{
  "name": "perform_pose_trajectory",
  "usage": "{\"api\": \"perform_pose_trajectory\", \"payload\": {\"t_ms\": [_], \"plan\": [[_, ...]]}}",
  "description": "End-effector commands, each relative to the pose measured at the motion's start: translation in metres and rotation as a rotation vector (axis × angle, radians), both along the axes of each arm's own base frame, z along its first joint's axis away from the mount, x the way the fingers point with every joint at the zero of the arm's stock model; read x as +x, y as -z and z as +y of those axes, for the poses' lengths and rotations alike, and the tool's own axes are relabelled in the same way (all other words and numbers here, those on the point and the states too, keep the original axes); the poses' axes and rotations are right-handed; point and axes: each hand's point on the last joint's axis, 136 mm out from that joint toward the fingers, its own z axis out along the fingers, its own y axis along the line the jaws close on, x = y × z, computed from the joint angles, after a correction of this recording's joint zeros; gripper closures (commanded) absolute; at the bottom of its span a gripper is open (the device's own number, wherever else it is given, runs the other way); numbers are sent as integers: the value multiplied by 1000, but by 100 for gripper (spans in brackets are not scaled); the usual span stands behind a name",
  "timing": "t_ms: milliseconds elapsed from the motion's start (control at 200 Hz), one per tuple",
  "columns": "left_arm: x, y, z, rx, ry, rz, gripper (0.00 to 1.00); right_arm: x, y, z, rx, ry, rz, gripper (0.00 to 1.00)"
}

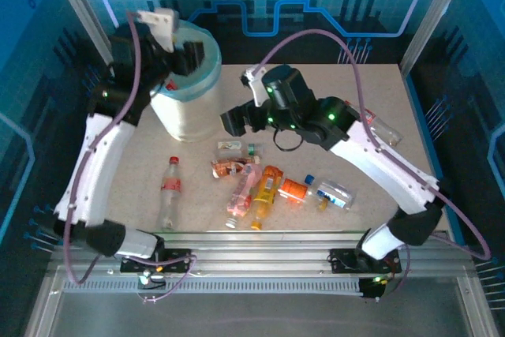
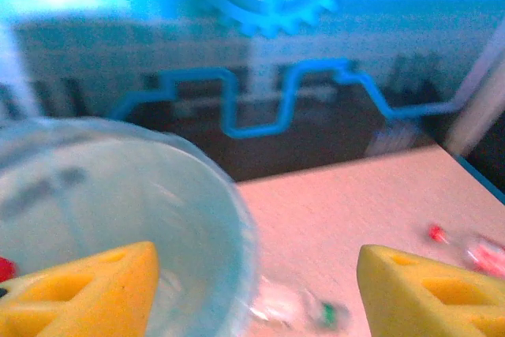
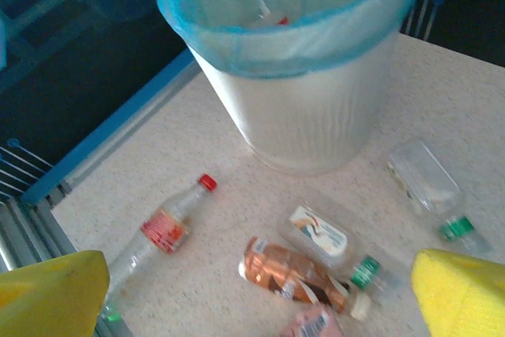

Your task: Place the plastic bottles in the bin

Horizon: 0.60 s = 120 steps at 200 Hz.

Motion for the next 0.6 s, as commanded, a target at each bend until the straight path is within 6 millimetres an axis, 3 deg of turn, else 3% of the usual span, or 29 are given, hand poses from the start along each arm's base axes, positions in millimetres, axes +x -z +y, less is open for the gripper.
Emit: {"api": "perform_pose_trajectory", "payload": {"t_ms": [0,90,210,435,530,595], "plan": [[-42,52,-26,62,78,143,33,-8,14,-35,-75,54,-9,3],[-80,85,-44,51,139,226,35,-22,38,-58,-130,69,17,5],[-124,131,-43,-10,132,358,35,-39,69,-83,-163,105,86,7],[-173,230,26,105,-141,611,31,-57,93,-90,-97,128,186,10],[-178,253,52,133,-265,687,31,-59,98,-77,-49,117,240,14],[-173,262,55,90,-281,720,31,-63,106,-61,-11,96,293,15]]}}
